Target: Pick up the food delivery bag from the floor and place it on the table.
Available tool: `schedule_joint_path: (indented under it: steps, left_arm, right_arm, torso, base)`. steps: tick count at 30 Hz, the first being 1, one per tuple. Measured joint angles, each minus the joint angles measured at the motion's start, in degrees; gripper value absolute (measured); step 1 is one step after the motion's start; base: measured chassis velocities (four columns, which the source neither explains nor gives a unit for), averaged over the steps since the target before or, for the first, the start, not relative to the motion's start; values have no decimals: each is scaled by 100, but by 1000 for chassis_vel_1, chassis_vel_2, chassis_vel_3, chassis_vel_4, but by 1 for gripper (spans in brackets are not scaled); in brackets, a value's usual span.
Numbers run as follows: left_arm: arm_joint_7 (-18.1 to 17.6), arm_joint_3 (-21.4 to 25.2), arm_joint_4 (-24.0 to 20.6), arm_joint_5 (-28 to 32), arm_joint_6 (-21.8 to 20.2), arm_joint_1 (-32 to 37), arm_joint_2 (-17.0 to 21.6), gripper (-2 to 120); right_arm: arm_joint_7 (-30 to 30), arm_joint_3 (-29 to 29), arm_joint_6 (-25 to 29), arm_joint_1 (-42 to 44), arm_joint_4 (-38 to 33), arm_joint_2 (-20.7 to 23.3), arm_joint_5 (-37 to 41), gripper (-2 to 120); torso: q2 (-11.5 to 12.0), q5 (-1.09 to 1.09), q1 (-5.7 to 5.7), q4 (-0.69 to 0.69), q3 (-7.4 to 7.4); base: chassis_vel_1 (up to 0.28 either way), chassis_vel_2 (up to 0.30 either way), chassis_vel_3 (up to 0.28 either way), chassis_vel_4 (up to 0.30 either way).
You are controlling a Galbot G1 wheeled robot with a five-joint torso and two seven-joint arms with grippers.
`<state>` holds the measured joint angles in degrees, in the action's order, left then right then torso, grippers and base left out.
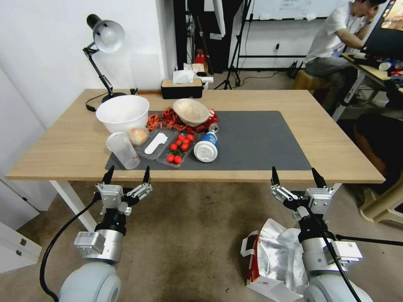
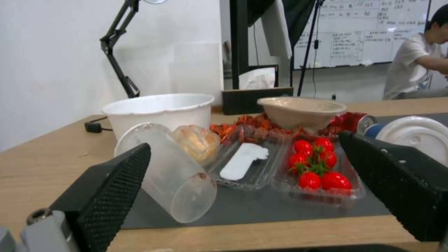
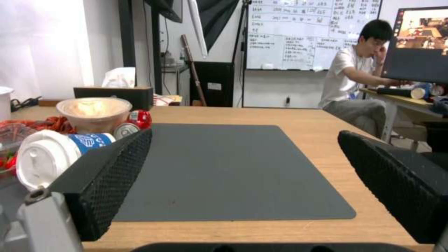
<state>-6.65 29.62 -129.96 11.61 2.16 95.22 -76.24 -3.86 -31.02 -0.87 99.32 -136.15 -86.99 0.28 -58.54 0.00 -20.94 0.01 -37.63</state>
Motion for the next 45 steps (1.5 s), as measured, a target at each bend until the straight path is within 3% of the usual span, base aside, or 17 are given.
schedule_joint_path:
  steps: [45]
  left_arm:
    - [-5,4,-62,12,-257,37,23,99]
  right_arm:
    - [12,-86,-121,-76,-5,9,177,100]
  torso:
    - [1244,0,537,0,709]
  base:
    - [0,0,0,0]
